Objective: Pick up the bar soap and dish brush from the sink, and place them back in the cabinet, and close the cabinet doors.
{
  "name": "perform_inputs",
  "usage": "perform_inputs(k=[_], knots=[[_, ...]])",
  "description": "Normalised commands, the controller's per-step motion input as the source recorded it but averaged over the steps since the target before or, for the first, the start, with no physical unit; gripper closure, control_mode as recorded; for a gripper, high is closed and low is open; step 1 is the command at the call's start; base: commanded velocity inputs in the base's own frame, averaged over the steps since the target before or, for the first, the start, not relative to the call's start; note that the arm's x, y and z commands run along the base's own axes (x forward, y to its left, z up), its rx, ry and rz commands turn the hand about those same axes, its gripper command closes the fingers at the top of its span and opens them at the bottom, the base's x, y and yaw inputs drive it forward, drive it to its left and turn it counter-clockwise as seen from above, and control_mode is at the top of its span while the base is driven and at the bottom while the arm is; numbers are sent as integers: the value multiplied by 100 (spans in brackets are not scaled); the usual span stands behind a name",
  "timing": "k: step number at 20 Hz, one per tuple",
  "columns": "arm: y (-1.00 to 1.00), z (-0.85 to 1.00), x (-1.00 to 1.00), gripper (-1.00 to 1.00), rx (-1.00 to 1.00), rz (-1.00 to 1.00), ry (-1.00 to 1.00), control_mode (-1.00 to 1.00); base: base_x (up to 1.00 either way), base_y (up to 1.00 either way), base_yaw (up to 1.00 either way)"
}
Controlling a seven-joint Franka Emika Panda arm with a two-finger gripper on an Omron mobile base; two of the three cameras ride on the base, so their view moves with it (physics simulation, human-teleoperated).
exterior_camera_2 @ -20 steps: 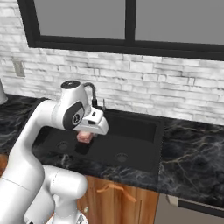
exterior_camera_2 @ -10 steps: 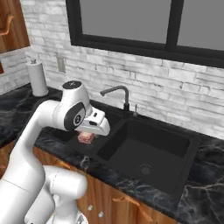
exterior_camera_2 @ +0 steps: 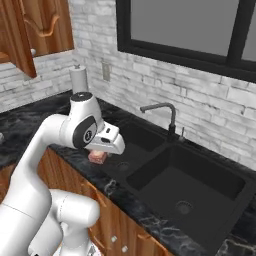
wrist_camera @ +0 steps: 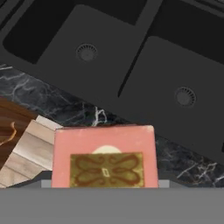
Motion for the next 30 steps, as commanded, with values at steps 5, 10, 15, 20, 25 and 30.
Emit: perform_inputs(k=[5,10,15,20,25,30], knots=[[0,0,0,100,0,0,0,100,-11,-36,40],[0,0,0,100,0,0,0,100,-33,-29,42],[0,0,0,100,0,0,0,100,-26,6,39],[0,0,0,100,0,0,0,100,-1,18,39],[0,0,0,100,0,0,0,100,0,40,36],[0,0,0,100,0,0,0,100,0,67,28]])
